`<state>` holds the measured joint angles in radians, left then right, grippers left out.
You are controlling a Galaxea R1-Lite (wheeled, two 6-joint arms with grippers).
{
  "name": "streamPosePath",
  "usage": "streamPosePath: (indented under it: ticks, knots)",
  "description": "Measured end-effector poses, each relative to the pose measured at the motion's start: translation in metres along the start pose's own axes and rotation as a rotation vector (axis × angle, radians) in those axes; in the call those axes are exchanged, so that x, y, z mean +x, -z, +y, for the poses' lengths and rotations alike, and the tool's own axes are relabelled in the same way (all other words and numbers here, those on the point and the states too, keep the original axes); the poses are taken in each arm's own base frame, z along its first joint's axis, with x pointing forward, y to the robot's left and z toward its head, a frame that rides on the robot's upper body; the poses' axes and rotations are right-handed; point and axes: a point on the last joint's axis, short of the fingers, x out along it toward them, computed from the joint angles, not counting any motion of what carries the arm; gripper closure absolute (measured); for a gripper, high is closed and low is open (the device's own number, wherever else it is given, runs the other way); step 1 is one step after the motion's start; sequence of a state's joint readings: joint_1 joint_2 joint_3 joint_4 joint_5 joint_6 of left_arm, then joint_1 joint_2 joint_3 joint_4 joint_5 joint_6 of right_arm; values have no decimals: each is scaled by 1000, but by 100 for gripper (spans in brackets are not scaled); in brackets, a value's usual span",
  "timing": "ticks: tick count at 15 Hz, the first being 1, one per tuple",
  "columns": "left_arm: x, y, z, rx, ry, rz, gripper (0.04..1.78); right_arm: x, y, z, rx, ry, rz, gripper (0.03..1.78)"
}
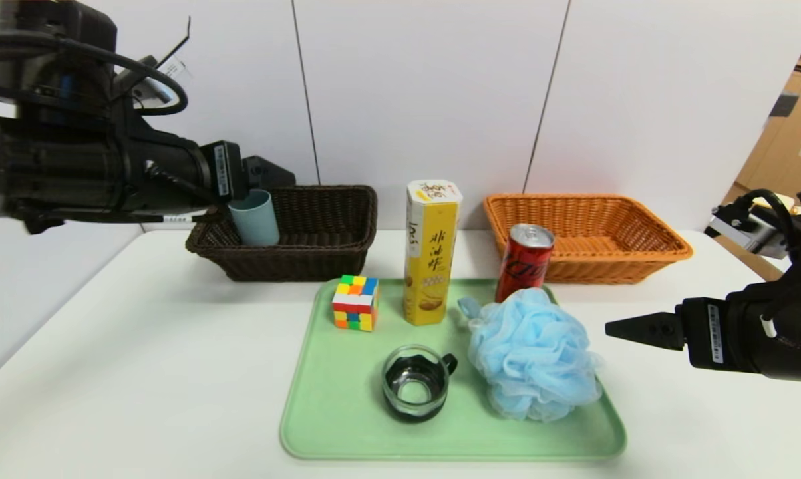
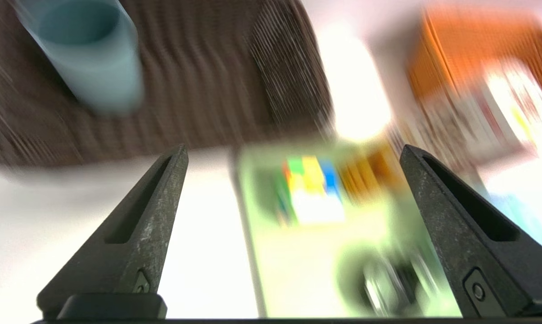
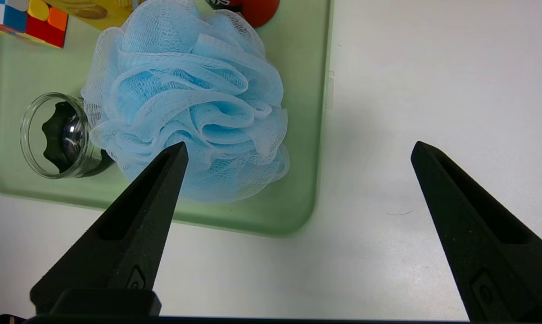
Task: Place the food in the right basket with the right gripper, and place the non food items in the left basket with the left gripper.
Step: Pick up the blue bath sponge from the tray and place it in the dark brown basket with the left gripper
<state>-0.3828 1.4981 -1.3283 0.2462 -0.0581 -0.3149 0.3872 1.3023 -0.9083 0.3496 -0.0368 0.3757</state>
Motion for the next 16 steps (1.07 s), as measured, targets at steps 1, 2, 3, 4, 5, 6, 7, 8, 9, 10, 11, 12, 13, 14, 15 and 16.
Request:
streamPosePath:
  ticks: [1, 2, 3, 4, 5, 6, 7, 8, 9, 10, 11, 12, 13, 14, 15, 16]
  knots:
    - [-16, 11, -14, 9, 52, 84, 15, 0, -1, -1, 8, 10, -7, 10]
    - [-27, 19, -25, 14, 93, 136, 15, -1, -3, -4, 20, 32, -19, 10]
    - [-37, 25, -36, 12, 140, 163, 15, -2, -5, -8, 31, 62, -33, 10]
    - [-45, 28, -48, 15, 200, 162, 15, -4, -7, -13, 48, 102, -51, 10]
    - [-50, 30, -60, 22, 258, 151, 15, -6, -9, -20, 67, 147, -70, 10]
    - [-53, 33, -71, 37, 305, 145, 15, -9, -12, -27, 86, 189, -89, 10]
    - [-53, 36, -80, 56, 333, 145, 14, -13, -14, -36, 103, 229, -105, 10]
    - [-50, 40, -89, 73, 339, 147, 14, -17, -17, -45, 119, 266, -120, 10]
    - [-46, 43, -97, 87, 345, 146, 13, -22, -18, -54, 134, 304, -135, 10]
    - [-40, 46, -105, 100, 357, 153, 13, -27, -19, -61, 150, 333, -151, 10]
    - [-34, 50, -112, 115, 366, 161, 13, -32, -19, -67, 165, 349, -162, 10]
    - [-26, 54, -119, 135, 366, 169, 13, -36, -19, -71, 182, 358, -174, 10]
    - [-17, 57, -126, 152, 361, 179, 13, -39, -19, -75, 199, 371, -182, 10]
    - [-8, 59, -134, 163, 361, 187, 13, -41, -18, -77, 213, 381, -191, 10]
    - [-1, 62, -142, 173, 365, 198, 13, -42, -18, -78, 219, 387, -199, 10]
    - [7, 66, -152, 184, 375, 212, 13, -43, -18, -79, 222, 389, -204, 10]
